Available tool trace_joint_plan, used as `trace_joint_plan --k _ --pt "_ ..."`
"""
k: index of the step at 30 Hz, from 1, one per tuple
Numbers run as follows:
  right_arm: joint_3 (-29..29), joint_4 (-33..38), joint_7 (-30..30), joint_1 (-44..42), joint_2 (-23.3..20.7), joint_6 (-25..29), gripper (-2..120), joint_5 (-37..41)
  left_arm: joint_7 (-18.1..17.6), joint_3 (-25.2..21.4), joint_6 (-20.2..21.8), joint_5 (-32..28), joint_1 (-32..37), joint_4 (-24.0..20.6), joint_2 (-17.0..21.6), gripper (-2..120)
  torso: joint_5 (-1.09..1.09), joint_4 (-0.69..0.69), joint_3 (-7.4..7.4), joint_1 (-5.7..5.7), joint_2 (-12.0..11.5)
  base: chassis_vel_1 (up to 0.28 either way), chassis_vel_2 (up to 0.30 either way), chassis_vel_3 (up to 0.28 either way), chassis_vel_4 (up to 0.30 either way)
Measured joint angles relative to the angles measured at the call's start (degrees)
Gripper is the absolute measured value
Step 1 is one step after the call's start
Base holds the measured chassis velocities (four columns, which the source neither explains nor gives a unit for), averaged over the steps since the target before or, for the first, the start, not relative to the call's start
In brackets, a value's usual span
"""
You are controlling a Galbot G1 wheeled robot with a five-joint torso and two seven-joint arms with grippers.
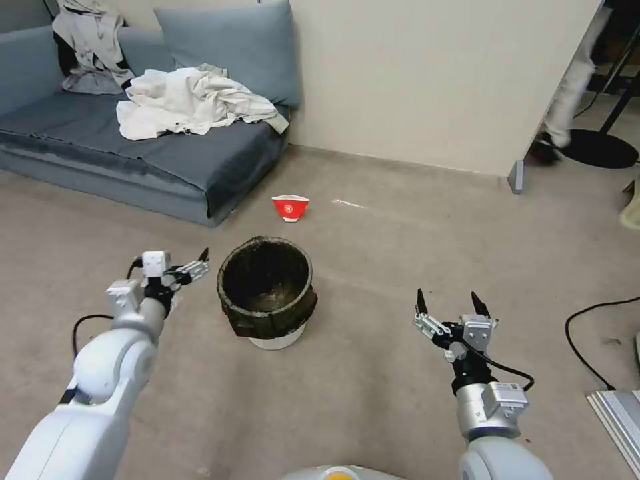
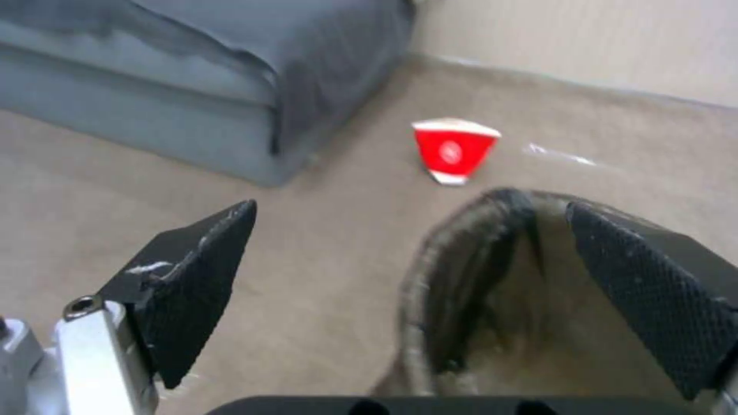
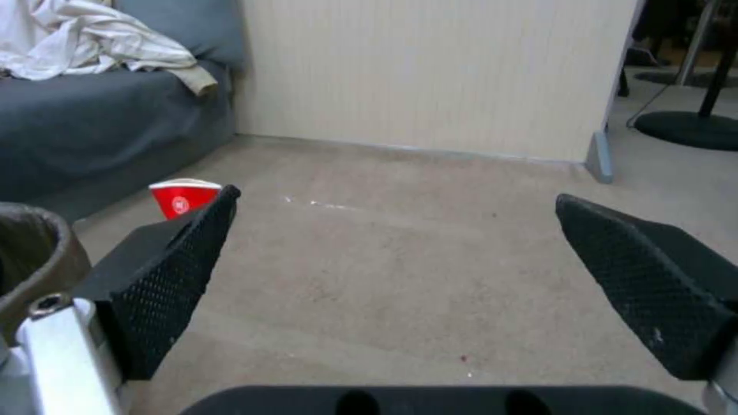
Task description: Pick up the trash can from the floor.
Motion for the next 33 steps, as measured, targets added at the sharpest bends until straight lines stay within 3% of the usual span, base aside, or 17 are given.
trace_joint_plan --k 4,6,10,13,16,21,24,28,33 --pt "0.1 -1.1 0.1 1.0 0.1 0.0 100 -0.2 -1.2 3.1 3.5 -2.2 -3.2 1.4 0.1 100 0.0 0.0 0.0 0.0 0.0 0.0 0.0 0.0 0.0" --pt "0.1 -2.1 0.2 1.8 0.5 0.0 100 -0.2 -3.3 6.9 5.7 -3.0 -6.0 3.2 -0.2 100 0.0 0.01 0.0 0.01 0.0 0.0 0.0 0.0 0.0" --pt "0.1 -2.6 0.3 2.1 0.6 0.0 100 -0.2 -4.4 8.5 6.8 -3.1 -7.1 3.8 -0.4 100 -0.01 0.0 0.0 0.0 0.0 0.0 0.0 0.0 0.0" --pt "0.2 -3.2 0.4 2.4 0.8 0.0 100 -0.2 -6.4 11.0 9.2 -3.2 -8.9 5.2 -0.8 100 -0.01 -0.02 0.0 0.0 0.0 0.0 0.0 0.0 0.0" --pt "0.2 -4.0 0.5 2.6 1.0 0.0 100 -0.3 -10.7 14.2 13.0 -3.2 -11.5 8.0 -1.8 100 -0.02 0.0 0.0 0.0 0.0 0.0 0.0 0.0 0.0" --pt "0.0 -5.2 0.5 2.9 1.6 0.4 100 -1.3 -13.6 16.0 14.1 -4.6 -13.6 11.2 -2.9 100 -0.01 0.0 -0.01 0.0 0.0 0.0 0.0 0.0 0.0" --pt "-0.3 -6.4 0.5 3.7 1.8 0.8 100 -1.9 -16.5 17.6 16.9 -5.2 -17.1 15.2 -4.1 100 -0.01 -0.01 0.0 0.0 0.0 0.0 0.0 0.0 0.0" --pt "-0.2 -6.7 0.3 4.8 1.6 0.8 100 -1.9 -17.6 19.2 18.8 -6.5 -20.6 19.2 -4.4 100 -0.01 -0.01 0.0 0.0 0.0 0.0 0.0 0.0 0.0" --pt "-0.5 -6.7 0.2 4.8 1.5 0.8 100 -1.9 -18.2 19.8 19.1 -6.7 -21.9 21.2 -4.8 100 -0.01 0.0 0.0 0.0 0.0 0.0 0.0 0.0 0.0"
